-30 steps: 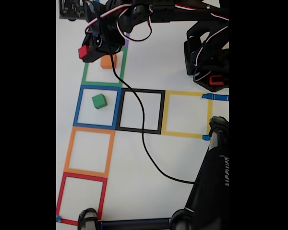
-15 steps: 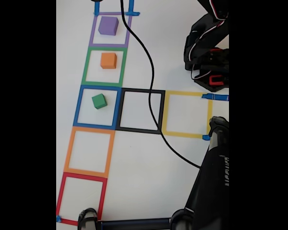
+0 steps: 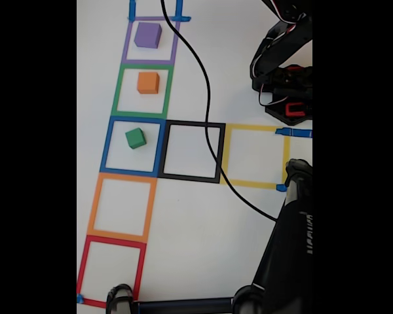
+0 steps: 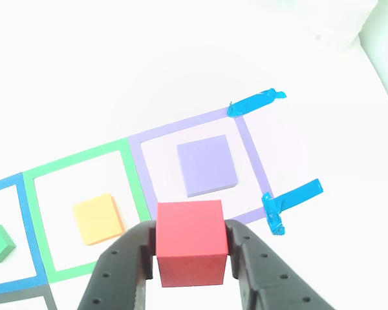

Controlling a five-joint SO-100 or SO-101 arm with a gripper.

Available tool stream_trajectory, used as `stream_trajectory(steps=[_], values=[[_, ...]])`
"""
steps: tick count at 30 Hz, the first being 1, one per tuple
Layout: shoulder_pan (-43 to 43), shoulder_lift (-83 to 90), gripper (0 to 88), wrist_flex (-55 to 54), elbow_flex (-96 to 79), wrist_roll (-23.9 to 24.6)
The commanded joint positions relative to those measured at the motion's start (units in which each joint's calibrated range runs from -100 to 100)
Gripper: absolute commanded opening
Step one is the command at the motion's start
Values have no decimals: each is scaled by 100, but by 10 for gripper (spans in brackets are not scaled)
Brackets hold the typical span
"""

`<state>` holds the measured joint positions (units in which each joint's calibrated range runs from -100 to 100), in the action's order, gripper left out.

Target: Tower of hanoi

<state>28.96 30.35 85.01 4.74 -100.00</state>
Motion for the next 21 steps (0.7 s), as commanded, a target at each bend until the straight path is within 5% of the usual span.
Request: stream_trajectory(steps=[1, 9, 21], values=[[143, 570, 32, -1084, -1237, 0], [191, 812, 32, -4071, -4155, 0], [383, -730, 36, -8120, -6092, 0]])
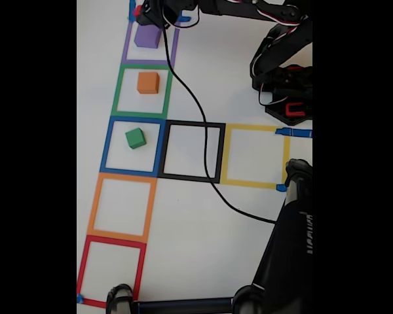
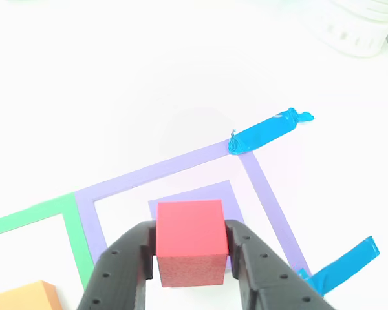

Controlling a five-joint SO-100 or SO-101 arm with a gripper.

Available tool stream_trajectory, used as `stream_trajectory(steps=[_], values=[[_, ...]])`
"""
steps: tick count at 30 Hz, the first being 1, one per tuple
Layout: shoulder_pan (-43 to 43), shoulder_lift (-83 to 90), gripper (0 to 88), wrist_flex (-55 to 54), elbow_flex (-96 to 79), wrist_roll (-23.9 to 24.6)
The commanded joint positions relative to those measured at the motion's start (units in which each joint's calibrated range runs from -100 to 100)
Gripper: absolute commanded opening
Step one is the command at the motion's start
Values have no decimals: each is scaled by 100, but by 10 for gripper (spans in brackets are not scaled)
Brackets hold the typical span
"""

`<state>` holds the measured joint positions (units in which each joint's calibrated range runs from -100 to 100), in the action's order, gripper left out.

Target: Tower of hanoi

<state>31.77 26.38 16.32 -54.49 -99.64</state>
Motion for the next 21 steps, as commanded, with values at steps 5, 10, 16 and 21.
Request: stream_trajectory(steps=[5, 10, 16, 21], values=[[130, -1455, 38, -2968, -305, -36], [130, -2182, 39, -3819, -214, -36], [111, -2473, 39, -4442, -514, -36], [130, -2658, 39, -5009, -878, -36]])
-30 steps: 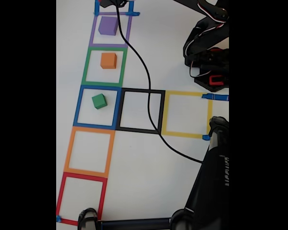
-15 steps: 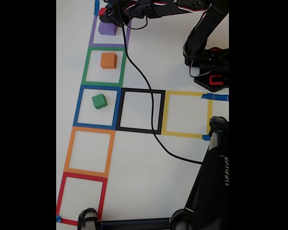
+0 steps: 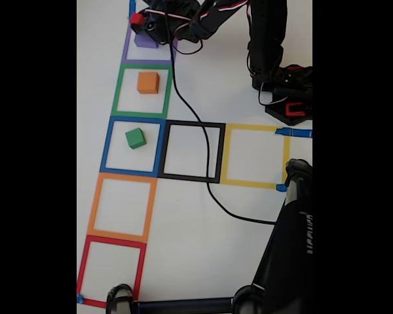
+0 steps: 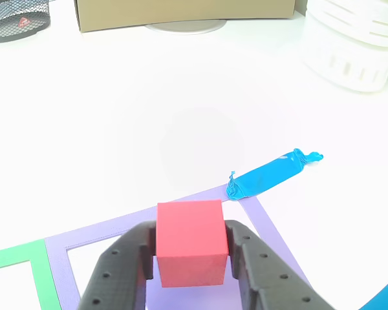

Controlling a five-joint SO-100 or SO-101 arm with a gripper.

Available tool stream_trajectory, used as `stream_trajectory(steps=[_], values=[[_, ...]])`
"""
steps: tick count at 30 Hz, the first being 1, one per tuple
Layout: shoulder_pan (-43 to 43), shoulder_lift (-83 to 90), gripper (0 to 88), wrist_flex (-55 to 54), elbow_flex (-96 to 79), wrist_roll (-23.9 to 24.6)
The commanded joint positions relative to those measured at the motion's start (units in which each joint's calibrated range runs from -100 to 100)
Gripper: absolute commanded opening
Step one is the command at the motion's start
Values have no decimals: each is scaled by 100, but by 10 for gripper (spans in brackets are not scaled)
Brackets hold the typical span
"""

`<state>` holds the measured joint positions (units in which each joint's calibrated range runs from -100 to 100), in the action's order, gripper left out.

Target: Tower of hanoi

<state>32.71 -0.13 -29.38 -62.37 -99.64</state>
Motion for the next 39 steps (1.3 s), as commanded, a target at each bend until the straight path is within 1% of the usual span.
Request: stream_trajectory(steps=[1, 7, 21, 24, 28, 31, 36, 39], values=[[37, -64, 39, -568, -145, -36], [123, -492, 39, -1143, -163, -36], [190, -1057, 53, -1685, -117, -36], [200, -1106, 95, -1726, -117, -36], [248, -1138, 201, -1734, -117, -36], [267, -1146, 246, -1766, -117, -36], [209, -985, 255, -1766, -135, -36], [133, -476, 254, -1305, -117, -36]])
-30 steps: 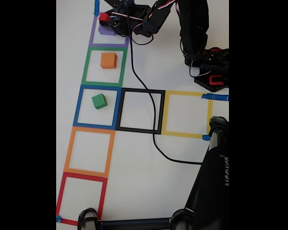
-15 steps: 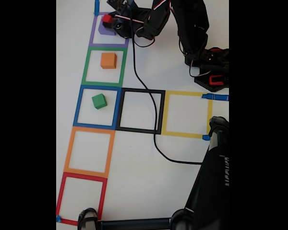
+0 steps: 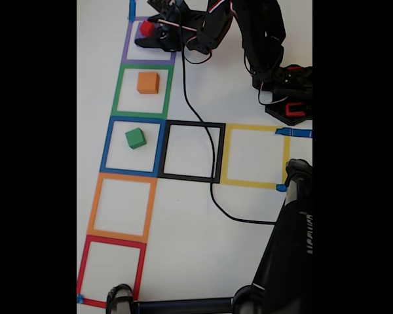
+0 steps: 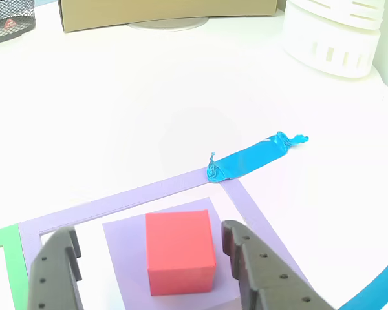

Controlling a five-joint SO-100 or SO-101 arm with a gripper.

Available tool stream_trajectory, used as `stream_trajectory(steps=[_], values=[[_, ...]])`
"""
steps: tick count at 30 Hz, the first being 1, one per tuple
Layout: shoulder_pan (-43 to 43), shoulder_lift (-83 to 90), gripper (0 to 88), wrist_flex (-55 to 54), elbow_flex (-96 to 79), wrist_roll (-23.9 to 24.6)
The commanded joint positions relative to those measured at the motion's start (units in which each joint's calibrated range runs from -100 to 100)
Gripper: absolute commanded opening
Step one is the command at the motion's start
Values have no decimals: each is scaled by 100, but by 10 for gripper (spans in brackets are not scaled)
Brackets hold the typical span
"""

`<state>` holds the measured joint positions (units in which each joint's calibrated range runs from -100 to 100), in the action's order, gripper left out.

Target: Tower of hanoi

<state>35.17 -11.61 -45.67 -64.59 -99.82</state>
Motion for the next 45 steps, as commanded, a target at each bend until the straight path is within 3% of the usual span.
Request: stream_trajectory(steps=[1, 6, 12, 17, 23, 32, 45], values=[[-123, 923, 252, 607, 104, -18], [-132, 2634, 201, 2882, 268, -18], [-276, 4451, 29, 7166, 1650, -18], [-746, 5097, 13, 9806, 2931, -18], [-1580, 5517, 13, 11878, 4231, -18], [-3104, 5638, 13, 14032, 6268, -18], [-4274, 5662, 13, 14542, 7086, -18]])
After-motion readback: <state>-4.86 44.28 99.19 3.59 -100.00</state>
